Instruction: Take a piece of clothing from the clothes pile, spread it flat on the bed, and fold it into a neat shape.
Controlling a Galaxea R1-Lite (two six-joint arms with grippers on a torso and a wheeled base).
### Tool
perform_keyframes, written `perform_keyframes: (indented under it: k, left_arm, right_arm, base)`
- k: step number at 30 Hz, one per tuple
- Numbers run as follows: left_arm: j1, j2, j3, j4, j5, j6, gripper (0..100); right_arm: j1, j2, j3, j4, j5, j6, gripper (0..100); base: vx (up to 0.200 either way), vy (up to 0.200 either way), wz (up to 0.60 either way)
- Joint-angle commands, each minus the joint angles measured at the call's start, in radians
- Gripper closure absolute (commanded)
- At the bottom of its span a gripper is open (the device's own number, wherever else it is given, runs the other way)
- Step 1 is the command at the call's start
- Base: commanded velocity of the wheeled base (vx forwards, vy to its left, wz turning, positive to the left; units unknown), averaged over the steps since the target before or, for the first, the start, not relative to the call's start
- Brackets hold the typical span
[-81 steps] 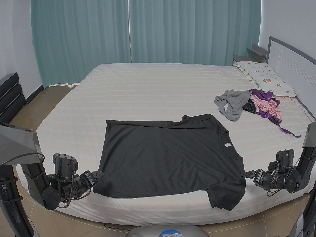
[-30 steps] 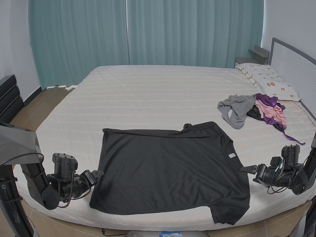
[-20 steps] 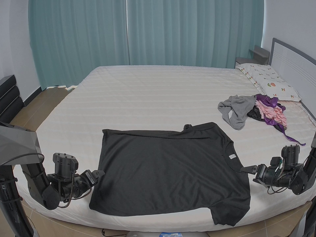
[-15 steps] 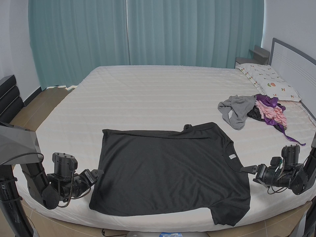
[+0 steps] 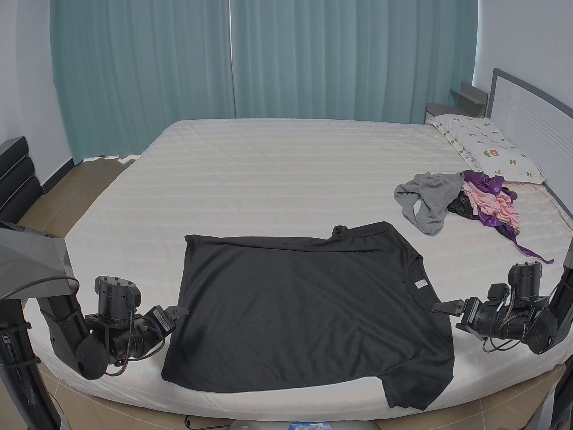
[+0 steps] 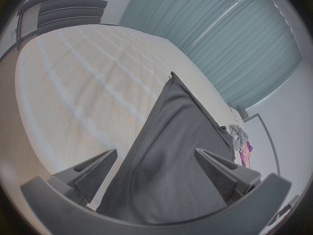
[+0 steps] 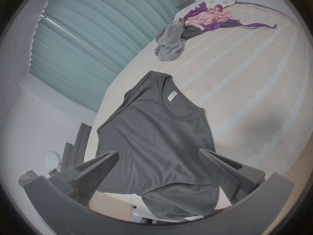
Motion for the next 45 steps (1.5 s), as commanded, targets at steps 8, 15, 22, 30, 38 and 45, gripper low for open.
perform_keyframes:
  k: [8, 15, 22, 30, 38, 45]
  left_arm:
    - [-0.004, -0.002, -0.002, 0.0, 0.0, -0.004, 0]
    - [-0.004, -0.007, -0.022, 0.0, 0.0, -0.034, 0]
    - [0.001, 0.001, -0.095, 0.001, 0.0, -0.056, 0]
    - [0.012, 0.075, -0.326, 0.096, 0.0, -0.051, 0]
    - [0.021, 0.088, -0.35, 0.095, -0.031, -0.048, 0]
    - [0.021, 0.104, -0.373, 0.096, -0.042, -0.036, 0]
  right_arm:
    - [0.142, 0.027, -0.161, 0.025, -0.11, 0.133, 0]
    - [0.182, 0.145, -0.439, 0.181, -0.16, 0.2, 0]
    - [0.187, 0.226, -0.644, 0.332, -0.168, 0.262, 0]
    - [0.187, 0.275, -0.833, 0.485, -0.168, 0.268, 0]
    - [0.187, 0.283, -0.827, 0.48, -0.169, 0.268, 0]
    - [0.184, 0.284, -0.822, 0.48, -0.174, 0.26, 0]
  base:
    - [0.0, 0.0, 0.0]
    - [0.0, 0.0, 0.0]
    - [0.0, 0.0, 0.0]
    - [0.0, 0.0, 0.0]
    - [0.125, 0.0, 0.0]
    - [0.029, 0.0, 0.0]
